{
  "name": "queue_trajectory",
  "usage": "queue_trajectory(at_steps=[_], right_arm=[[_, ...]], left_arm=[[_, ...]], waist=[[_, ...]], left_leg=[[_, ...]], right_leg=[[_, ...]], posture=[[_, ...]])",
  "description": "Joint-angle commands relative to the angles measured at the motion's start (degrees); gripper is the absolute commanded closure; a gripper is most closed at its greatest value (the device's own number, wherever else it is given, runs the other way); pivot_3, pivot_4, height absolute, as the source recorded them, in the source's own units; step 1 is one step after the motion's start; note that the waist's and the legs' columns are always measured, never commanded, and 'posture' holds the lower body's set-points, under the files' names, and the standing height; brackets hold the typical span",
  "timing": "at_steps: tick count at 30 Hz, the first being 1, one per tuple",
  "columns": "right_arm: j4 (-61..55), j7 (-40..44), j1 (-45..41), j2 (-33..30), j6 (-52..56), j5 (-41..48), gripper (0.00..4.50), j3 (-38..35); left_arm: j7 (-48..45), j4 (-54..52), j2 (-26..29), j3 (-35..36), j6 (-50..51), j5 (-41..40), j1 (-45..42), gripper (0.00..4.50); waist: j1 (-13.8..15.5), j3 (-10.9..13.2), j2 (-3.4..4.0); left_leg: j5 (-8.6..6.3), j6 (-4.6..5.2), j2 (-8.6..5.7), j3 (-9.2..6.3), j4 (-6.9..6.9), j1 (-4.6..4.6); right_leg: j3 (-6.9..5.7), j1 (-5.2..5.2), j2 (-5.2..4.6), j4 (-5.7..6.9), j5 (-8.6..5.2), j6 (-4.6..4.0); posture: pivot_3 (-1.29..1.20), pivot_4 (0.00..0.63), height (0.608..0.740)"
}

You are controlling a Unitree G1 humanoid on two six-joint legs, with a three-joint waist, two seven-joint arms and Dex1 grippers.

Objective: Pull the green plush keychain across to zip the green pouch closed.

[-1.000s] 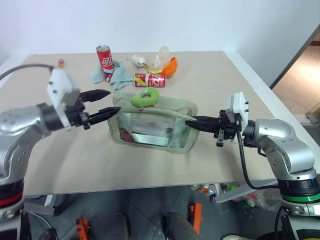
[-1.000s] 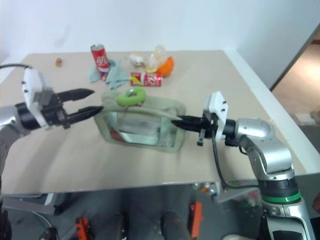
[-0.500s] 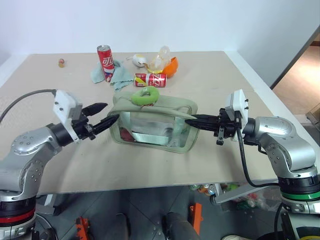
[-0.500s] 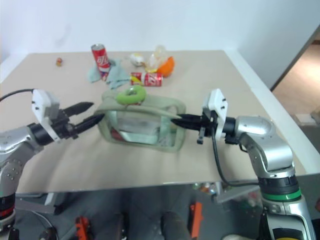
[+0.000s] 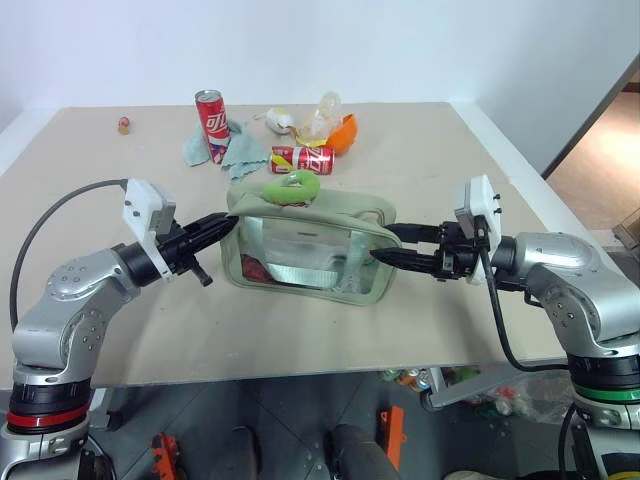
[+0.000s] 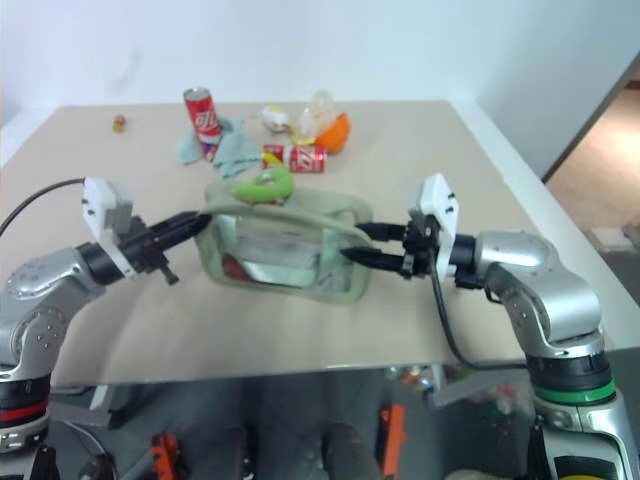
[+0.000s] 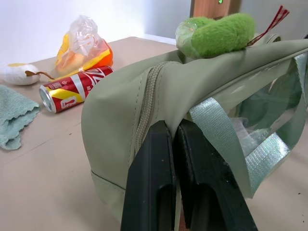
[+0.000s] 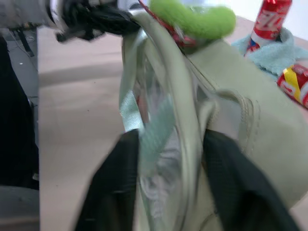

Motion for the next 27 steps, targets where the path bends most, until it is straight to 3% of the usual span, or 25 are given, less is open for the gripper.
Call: queue_trajectory(at_steps=[1,4,9,16,17,27], right_arm=[[-3.33,-4.0,-8.23,1.79,2.65,4.29,0.96,-2.65],[-2.32,-6.78,-15.03,4.72,4.83,4.75,0.04,-0.55],[6.67,-8.95,-24.35,13.21,0.16,-3.75,0.04,8.4],[20.1,-5.29,-27.99,19.05,-7.79,-12.6,0.04,15.26],[20.97,-4.66,-27.96,19.2,-8.17,-13.26,0.56,15.6],[19.7,-2.95,-25.58,18.9,-5.71,-12.38,3.91,13.13]], left_arm=[[0.09,-1.19,-0.56,-0.98,-0.88,-0.07,0.06,4.5],[0.39,-1.46,-1.0,-1.75,-1.08,0.02,0.05,4.5],[1.24,-2.8,-2.39,-3.05,-0.83,0.06,0.27,4.5],[2.13,-3.48,-2.96,-3.83,-1.05,0.35,0.42,4.5],[2.27,-3.53,-2.99,-3.84,-1.12,0.42,0.44,4.5],[2.6,-3.84,-2.79,-3.55,-1.39,0.62,1.37,4.5]], waist=[[-0.07,0.01,0.02],[0.01,0.01,0.03],[0.25,-0.02,-0.02],[0.57,-0.02,-0.02],[0.57,-0.03,-0.02],[0.55,-0.02,-0.02]], left_leg=[[0.0,0.0,0.0,0.0,0.01,0.0],[0.01,0.01,0.0,0.0,0.02,0.02],[0.01,0.02,0.0,0.0,0.02,-0.01],[0.01,0.02,-0.12,-0.02,0.04,-0.22],[0.01,0.03,-0.13,-0.02,0.04,-0.25],[-0.03,0.07,-0.14,-0.11,0.04,-0.25]], right_leg=[[0.01,-0.01,0.0,0.0,0.01,0.0],[0.03,-0.01,0.02,0.0,0.09,0.01],[0.02,0.0,0.0,-0.02,0.06,0.02],[-0.07,-0.08,-0.16,-0.07,0.13,-0.09],[-0.07,-0.1,-0.18,-0.07,0.15,-0.12],[-0.15,-0.08,-0.17,-0.07,0.14,-0.14]], posture=[[0.0,0.15,0.74],[0.0,0.15,0.74],[0.0,0.15,0.74],[0.0,0.15,0.74],[0.0,0.15,0.74],[0.0,0.15,0.74]])
